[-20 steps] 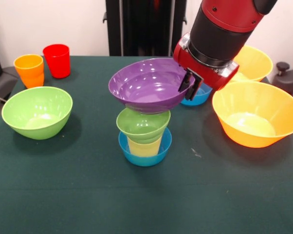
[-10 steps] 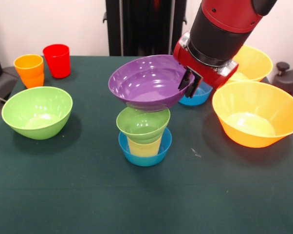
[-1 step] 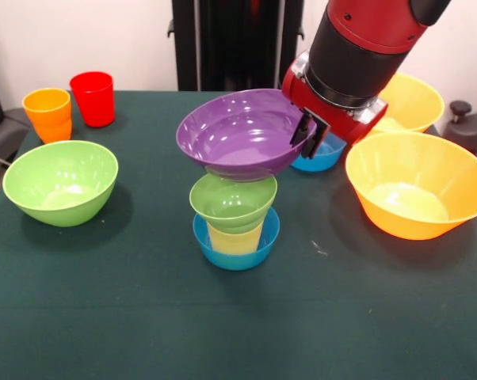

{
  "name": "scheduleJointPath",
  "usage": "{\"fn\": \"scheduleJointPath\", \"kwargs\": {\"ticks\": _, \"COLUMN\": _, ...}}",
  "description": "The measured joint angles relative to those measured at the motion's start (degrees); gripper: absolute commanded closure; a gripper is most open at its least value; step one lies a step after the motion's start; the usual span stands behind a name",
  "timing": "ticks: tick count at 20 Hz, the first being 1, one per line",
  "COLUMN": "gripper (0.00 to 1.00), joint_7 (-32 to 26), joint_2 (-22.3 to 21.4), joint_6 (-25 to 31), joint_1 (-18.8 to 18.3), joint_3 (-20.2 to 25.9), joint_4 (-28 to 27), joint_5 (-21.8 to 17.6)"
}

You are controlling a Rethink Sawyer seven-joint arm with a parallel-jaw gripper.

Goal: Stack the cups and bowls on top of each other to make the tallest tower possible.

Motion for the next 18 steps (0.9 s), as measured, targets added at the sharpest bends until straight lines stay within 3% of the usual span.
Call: {"fn": "scheduleJointPath", "kwargs": {"ticks": 18, "gripper": 1.00, "joint_7": 0.0, "joint_2": 0.0, "joint_6": 0.0, "joint_1": -4.2, "joint_3": 0.2, "joint_4": -1.9, "joint_5": 0.0}}
